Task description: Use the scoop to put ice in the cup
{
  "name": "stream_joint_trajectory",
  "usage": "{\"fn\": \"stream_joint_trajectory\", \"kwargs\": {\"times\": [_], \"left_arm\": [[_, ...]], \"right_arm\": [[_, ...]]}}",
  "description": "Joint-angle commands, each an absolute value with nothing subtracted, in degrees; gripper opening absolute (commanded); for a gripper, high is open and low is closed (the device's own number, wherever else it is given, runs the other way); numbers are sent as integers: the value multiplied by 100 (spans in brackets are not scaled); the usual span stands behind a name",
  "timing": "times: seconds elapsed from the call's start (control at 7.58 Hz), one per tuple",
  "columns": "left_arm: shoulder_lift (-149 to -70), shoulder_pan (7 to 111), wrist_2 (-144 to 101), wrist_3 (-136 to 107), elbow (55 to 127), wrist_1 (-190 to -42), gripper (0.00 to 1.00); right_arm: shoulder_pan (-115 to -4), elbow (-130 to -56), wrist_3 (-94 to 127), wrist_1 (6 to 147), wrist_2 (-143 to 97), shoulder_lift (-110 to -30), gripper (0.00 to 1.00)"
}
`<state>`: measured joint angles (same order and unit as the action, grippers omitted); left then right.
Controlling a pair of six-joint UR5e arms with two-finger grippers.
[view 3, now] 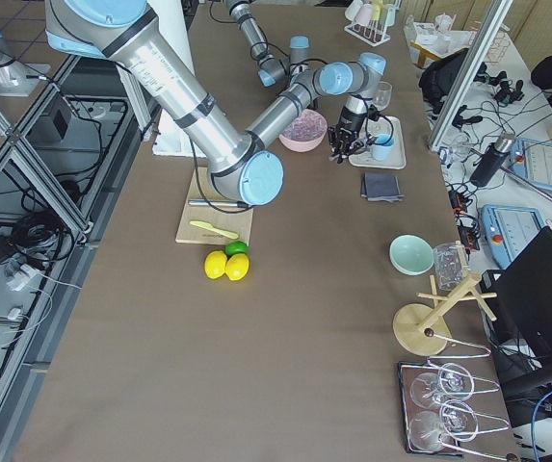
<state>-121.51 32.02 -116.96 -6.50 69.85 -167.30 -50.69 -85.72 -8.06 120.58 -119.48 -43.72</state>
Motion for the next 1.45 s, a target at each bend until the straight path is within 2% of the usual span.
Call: {"fn": "stream_joint_trajectory", "kwargs": {"times": [0.0, 0.26, 0.79, 1.06, 1.32], "left_arm": [[-12173, 3217, -11690, -668, 6987, -16699, 98], [-12182, 3225, -11689, -668, 7014, -16699, 98], [-12147, 3278, -11575, -1178, 7075, -16734, 98], [-11832, 3734, -11698, -1143, 7521, -16369, 98], [-11332, 3841, -11681, -1134, 8590, -15002, 98]], "right_arm": [[-5142, -7458, -1456, 12683, -11778, -3528, 0], [-5142, -6744, -1887, 12665, -11568, -3008, 0], [-5159, -5865, -2302, 12691, -11426, -2541, 0], [-5351, -5399, -2671, 12691, -11390, -2295, 0], [-5353, -4793, -2881, 12691, -11312, -1953, 0]]}}
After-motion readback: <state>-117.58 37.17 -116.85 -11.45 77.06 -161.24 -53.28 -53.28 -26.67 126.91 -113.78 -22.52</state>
